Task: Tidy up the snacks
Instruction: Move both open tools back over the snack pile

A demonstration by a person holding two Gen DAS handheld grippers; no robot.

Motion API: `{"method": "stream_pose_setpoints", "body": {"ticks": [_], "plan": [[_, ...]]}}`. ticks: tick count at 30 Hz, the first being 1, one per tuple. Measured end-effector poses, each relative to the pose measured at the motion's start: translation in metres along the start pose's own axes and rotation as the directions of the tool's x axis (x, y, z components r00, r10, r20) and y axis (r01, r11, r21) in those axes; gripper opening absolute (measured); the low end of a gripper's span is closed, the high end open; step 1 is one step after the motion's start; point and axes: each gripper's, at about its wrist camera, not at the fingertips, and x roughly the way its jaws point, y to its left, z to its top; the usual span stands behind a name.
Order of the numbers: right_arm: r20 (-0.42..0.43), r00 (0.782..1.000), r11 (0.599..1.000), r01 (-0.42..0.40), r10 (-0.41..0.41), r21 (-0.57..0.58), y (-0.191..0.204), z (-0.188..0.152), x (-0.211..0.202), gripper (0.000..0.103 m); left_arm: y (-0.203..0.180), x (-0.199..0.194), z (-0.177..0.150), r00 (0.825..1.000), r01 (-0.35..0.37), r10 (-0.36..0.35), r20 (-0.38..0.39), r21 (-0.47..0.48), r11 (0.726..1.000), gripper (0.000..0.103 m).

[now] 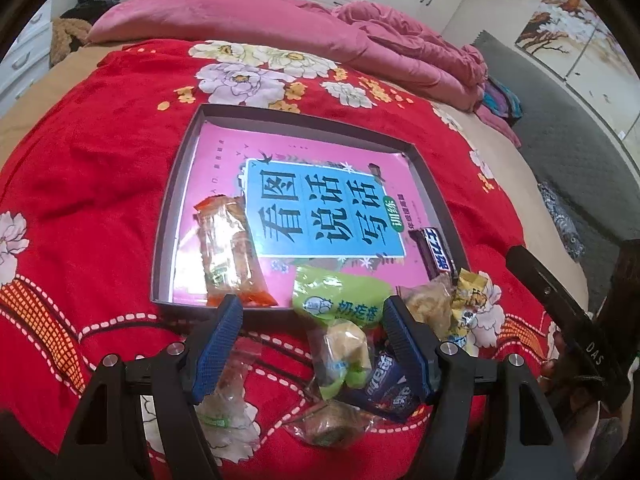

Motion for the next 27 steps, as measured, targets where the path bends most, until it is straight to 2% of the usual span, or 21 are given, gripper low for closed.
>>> {"method": "stream_pose_setpoints", "body": {"ticks": [15, 27], "plan": [[-0.039, 0.999, 0.999, -0.014, 0.013, -0.034, 0.016, -0.016, -0.004, 0.075, -0.009, 0.0, -0.011, 1.0, -0.002, 0.003, -0.029, 0.031, 1.0, 0.074], [-0.094, 0.995, 0.998, -0.021, 0.015, -0.057, 0.025, -0.029, -0.001, 0.076, -0.01, 0.011, -0.025, 0.996, -0.008, 0.01, -0.085, 0.032, 0.999, 0.074]]}}
